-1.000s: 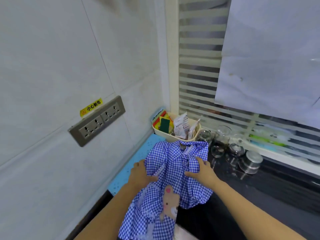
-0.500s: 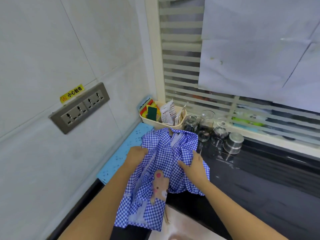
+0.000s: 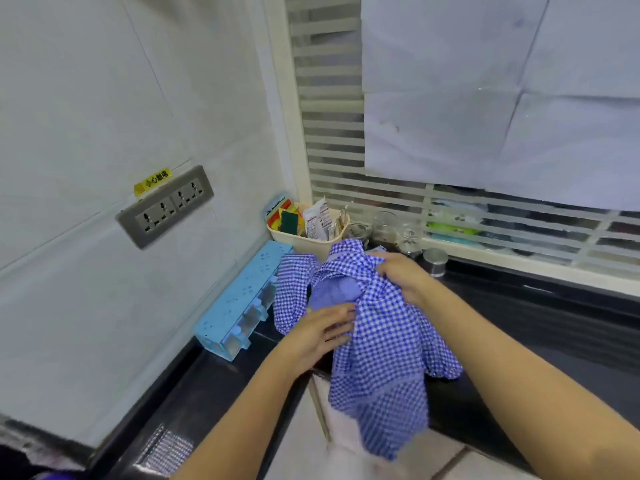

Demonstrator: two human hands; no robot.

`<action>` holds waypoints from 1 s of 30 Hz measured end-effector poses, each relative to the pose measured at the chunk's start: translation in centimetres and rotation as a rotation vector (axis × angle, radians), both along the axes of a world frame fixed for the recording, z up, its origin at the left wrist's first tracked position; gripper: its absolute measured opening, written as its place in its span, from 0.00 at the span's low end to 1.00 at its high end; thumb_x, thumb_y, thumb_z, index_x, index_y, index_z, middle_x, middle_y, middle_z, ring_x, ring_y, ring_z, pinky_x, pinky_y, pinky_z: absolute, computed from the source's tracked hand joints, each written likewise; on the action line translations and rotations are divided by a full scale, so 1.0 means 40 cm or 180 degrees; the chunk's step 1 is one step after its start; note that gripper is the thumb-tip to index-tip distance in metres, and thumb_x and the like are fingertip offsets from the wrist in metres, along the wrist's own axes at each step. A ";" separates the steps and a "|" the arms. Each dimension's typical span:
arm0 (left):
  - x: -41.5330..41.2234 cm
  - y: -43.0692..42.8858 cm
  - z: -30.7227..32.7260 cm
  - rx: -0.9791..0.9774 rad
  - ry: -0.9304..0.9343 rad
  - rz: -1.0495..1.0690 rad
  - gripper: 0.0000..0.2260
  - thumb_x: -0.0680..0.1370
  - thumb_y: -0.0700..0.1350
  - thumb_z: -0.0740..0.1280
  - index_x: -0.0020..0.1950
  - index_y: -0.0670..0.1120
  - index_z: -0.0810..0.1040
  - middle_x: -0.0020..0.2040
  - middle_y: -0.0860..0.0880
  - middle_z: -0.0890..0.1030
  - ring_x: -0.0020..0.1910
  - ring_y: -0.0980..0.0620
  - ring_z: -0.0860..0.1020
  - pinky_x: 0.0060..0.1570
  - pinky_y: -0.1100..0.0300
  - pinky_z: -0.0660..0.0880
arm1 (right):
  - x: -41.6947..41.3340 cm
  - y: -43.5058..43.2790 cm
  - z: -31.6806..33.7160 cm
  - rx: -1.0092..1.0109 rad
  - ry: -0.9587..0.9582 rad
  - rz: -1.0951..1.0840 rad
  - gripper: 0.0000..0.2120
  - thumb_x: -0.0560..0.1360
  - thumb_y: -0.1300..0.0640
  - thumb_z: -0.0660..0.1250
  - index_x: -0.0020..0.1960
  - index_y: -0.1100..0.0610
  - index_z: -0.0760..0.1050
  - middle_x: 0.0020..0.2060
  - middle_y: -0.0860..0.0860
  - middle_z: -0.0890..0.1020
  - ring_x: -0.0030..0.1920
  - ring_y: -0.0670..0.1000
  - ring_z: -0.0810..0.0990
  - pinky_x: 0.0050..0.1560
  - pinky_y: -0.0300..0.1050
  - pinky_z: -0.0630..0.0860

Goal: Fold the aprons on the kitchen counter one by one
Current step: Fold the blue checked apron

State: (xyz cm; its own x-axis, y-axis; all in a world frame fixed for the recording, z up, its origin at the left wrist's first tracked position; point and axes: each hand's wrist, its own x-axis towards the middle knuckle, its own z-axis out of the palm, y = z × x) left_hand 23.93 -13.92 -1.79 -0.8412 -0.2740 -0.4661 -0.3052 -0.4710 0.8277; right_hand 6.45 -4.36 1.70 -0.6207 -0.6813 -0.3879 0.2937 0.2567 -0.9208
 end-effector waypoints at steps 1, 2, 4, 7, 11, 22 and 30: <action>-0.001 0.006 -0.004 0.0431 -0.0054 0.0370 0.21 0.79 0.49 0.64 0.67 0.38 0.73 0.63 0.41 0.78 0.59 0.44 0.77 0.61 0.51 0.74 | -0.012 0.033 0.034 -0.0020 0.0128 0.0083 0.23 0.71 0.77 0.55 0.52 0.57 0.81 0.40 0.57 0.84 0.39 0.56 0.82 0.45 0.51 0.80; -0.007 0.012 -0.003 0.0837 -0.0100 0.0706 0.26 0.77 0.54 0.65 0.68 0.37 0.71 0.62 0.41 0.77 0.56 0.45 0.78 0.56 0.51 0.75 | -0.027 0.072 0.068 0.0009 0.0343 0.0199 0.22 0.73 0.76 0.55 0.50 0.55 0.81 0.39 0.55 0.85 0.40 0.54 0.83 0.46 0.49 0.81; -0.024 0.018 0.005 0.1506 -0.0060 0.1026 0.41 0.69 0.63 0.66 0.72 0.35 0.65 0.61 0.38 0.77 0.55 0.42 0.78 0.51 0.47 0.78 | -0.061 0.135 0.129 0.0280 0.1024 0.0356 0.23 0.75 0.74 0.56 0.49 0.50 0.81 0.40 0.53 0.84 0.42 0.53 0.82 0.47 0.46 0.80; -0.088 0.073 0.043 0.1956 0.0244 0.1064 0.53 0.67 0.69 0.64 0.76 0.33 0.50 0.69 0.31 0.67 0.65 0.33 0.70 0.51 0.34 0.74 | -0.134 0.250 0.188 0.0597 0.2214 0.0491 0.30 0.72 0.74 0.56 0.41 0.39 0.82 0.49 0.57 0.84 0.49 0.61 0.81 0.55 0.56 0.78; -0.261 0.222 0.125 0.1980 0.0762 0.0809 0.45 0.66 0.68 0.64 0.73 0.41 0.59 0.70 0.31 0.66 0.65 0.31 0.70 0.58 0.32 0.68 | -0.226 0.484 0.243 0.0834 0.3065 0.0115 0.24 0.71 0.76 0.54 0.52 0.58 0.84 0.50 0.60 0.84 0.41 0.54 0.81 0.42 0.38 0.75; -0.745 0.772 0.242 0.1305 0.0529 0.0219 0.08 0.81 0.42 0.60 0.58 0.43 0.75 0.45 0.48 0.85 0.49 0.51 0.81 0.55 0.54 0.75 | -0.385 1.127 0.201 0.0359 0.4809 -0.0939 0.24 0.58 0.76 0.55 0.45 0.66 0.84 0.40 0.60 0.84 0.41 0.52 0.78 0.43 0.33 0.69; -0.798 0.877 0.122 0.1392 0.0919 0.0508 0.17 0.80 0.46 0.61 0.66 0.40 0.73 0.63 0.40 0.77 0.60 0.42 0.76 0.59 0.48 0.74 | -0.400 1.354 -0.164 0.1453 0.4929 -0.1824 0.29 0.58 0.76 0.55 0.48 0.56 0.84 0.46 0.59 0.84 0.43 0.58 0.77 0.42 0.46 0.76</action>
